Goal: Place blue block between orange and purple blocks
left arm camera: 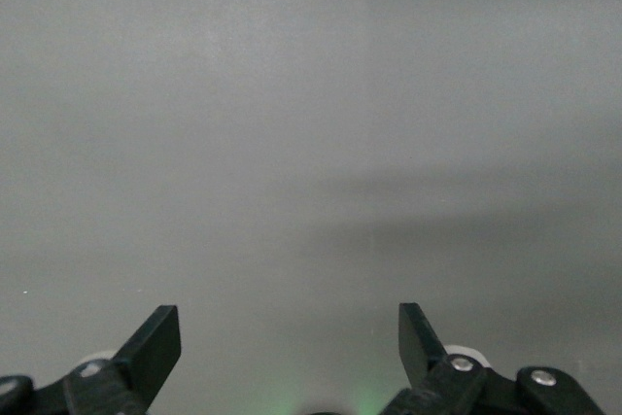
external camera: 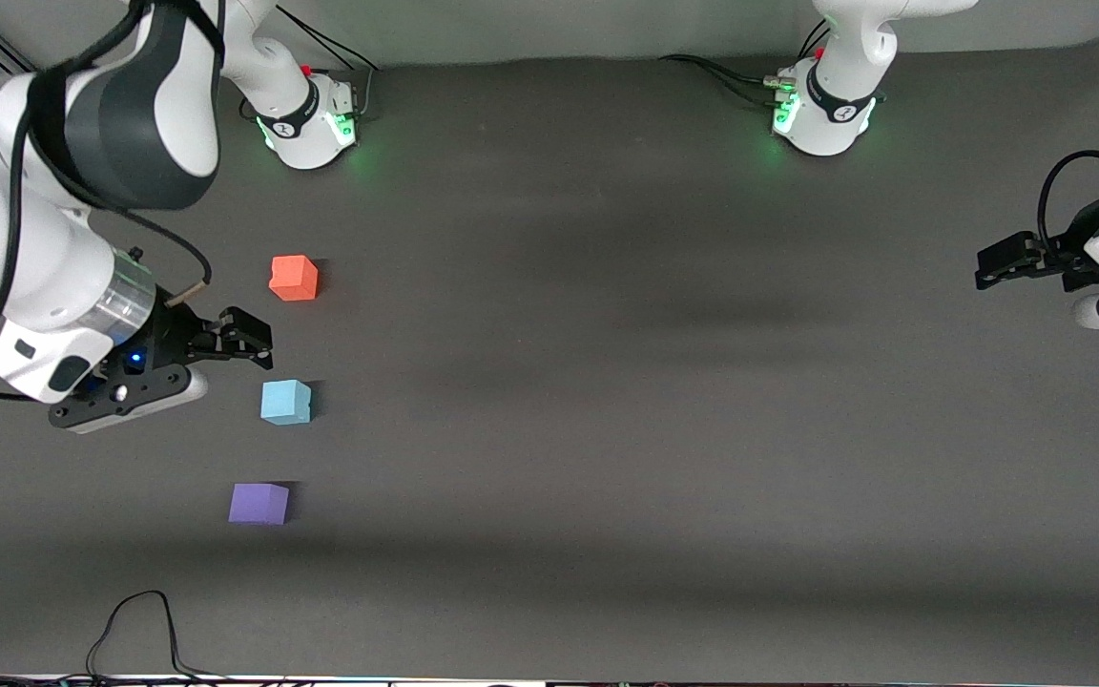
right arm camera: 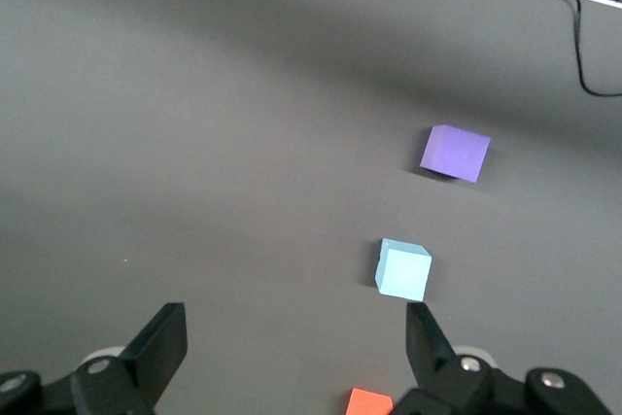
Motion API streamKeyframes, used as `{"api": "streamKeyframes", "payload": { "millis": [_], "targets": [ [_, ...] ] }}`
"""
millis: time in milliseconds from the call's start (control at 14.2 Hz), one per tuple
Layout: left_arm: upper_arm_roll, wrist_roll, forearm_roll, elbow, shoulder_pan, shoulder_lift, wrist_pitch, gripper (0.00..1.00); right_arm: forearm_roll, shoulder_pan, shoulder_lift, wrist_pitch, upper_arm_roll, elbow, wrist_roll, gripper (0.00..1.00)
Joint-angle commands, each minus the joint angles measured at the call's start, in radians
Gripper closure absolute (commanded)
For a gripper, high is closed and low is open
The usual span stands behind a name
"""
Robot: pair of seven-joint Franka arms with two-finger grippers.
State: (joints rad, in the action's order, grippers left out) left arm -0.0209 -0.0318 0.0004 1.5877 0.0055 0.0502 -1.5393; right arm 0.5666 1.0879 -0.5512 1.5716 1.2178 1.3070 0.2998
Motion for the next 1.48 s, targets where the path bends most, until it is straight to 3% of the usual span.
{"api": "streamKeyframes", "payload": {
  "millis": [0, 141, 282, 564, 776, 1058, 1270, 1411],
  "targets": [
    [0.002, -0.002, 0.01, 0.002, -0.006, -0.009, 0.004, 0.0, -0.028, -0.164, -0.004, -0.065, -0.139, -0.092, -0.027, 0.0],
    [0.002, 0.0, 0.01, 0.002, -0.006, -0.007, 0.004, 0.0, -0.042, -0.302, 0.007, -0.149, -0.258, -0.182, -0.044, 0.0],
    [0.002, 0.0, 0.01, 0.002, -0.006, -0.009, 0.004, 0.0, -0.133, -0.397, 0.052, -0.171, -0.392, -0.206, -0.047, 0.0],
    [0.002, -0.002, 0.01, 0.003, -0.006, -0.007, 0.004, 0.0, -0.388, -0.676, 0.19, -0.167, -0.847, -0.151, -0.123, 0.0],
    [0.002, 0.0, 0.01, 0.005, -0.006, -0.007, 0.004, 0.0, -0.441, -0.857, 0.246, -0.136, -1.059, -0.082, -0.137, 0.0],
    [0.002, -0.002, 0.01, 0.005, -0.006, -0.007, 0.002, 0.0, -0.495, -0.867, 0.403, 0.031, -1.095, 0.179, -0.134, 0.0],
    [0.002, -0.002, 0.01, 0.005, -0.006, -0.007, 0.002, 0.0, -0.508, -0.85, 0.444, 0.054, -1.087, 0.233, -0.125, 0.0],
    [0.002, -0.002, 0.01, 0.005, -0.006, -0.007, 0.001, 0.0, -0.55, -0.789, 0.471, 0.067, -1.031, 0.26, -0.128, 0.0]
  ]
}}
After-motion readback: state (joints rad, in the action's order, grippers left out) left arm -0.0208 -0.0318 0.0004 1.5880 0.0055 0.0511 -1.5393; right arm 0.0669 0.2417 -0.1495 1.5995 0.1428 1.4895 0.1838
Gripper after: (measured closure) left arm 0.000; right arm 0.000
